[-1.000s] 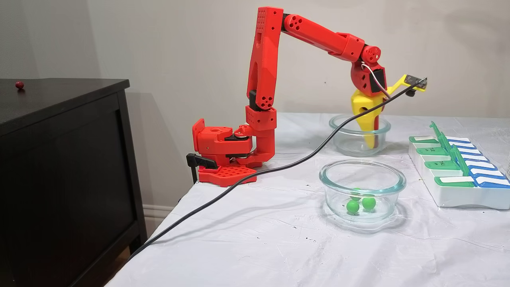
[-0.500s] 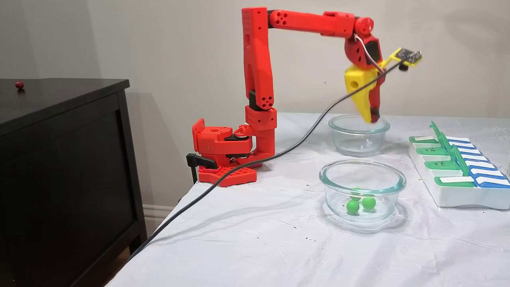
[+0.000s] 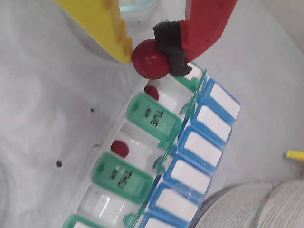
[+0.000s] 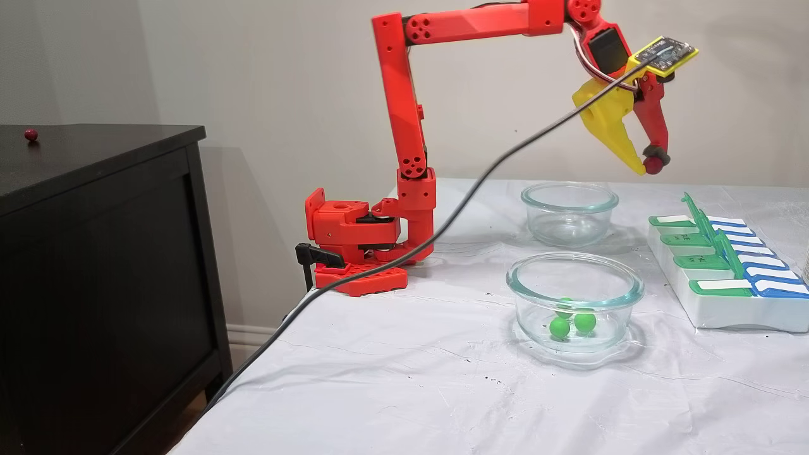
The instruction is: Sort medicines into box.
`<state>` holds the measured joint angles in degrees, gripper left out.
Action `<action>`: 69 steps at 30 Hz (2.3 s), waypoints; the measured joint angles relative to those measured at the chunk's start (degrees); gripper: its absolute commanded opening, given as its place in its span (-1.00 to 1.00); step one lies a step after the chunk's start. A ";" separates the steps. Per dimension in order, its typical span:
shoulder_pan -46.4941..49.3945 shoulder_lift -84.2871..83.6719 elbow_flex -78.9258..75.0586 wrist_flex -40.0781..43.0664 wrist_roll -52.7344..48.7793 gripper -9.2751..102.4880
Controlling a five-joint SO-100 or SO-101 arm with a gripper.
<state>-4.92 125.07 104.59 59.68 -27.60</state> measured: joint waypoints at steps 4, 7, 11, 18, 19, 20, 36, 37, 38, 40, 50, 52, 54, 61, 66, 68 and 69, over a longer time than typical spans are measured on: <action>4.83 0.97 3.78 -2.46 -2.46 -0.84; 6.24 0.97 4.31 -5.19 -3.60 -0.84; 8.88 -3.08 4.22 -9.40 -4.31 -0.84; 9.67 -15.56 1.49 -12.74 -4.31 -0.84; 9.76 -15.91 1.32 -12.74 -4.31 -0.84; 10.02 -17.31 0.44 -13.18 -4.39 -0.84; 11.25 -27.42 -7.47 -16.52 -4.66 -0.60; 11.25 -27.77 -7.47 -16.17 -4.66 -0.47; 11.25 -27.95 -7.65 -15.91 -4.66 -0.34; 10.99 -28.48 -8.61 -15.47 -4.66 -0.25; 11.51 -28.74 -9.67 -12.48 -5.80 -0.60; 11.78 -28.21 -10.37 -10.02 -6.15 -0.78; 12.92 -26.81 -10.81 -7.65 -6.24 -0.81; 19.07 -23.03 -20.30 6.59 -10.02 -0.84; 21.09 -22.68 -26.19 19.60 -17.75 -0.84; 21.88 -21.09 -24.61 23.03 -22.59 -0.84; 22.68 -19.69 -22.76 23.38 -24.79 -0.84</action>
<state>17.75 105.38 81.83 83.06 -52.38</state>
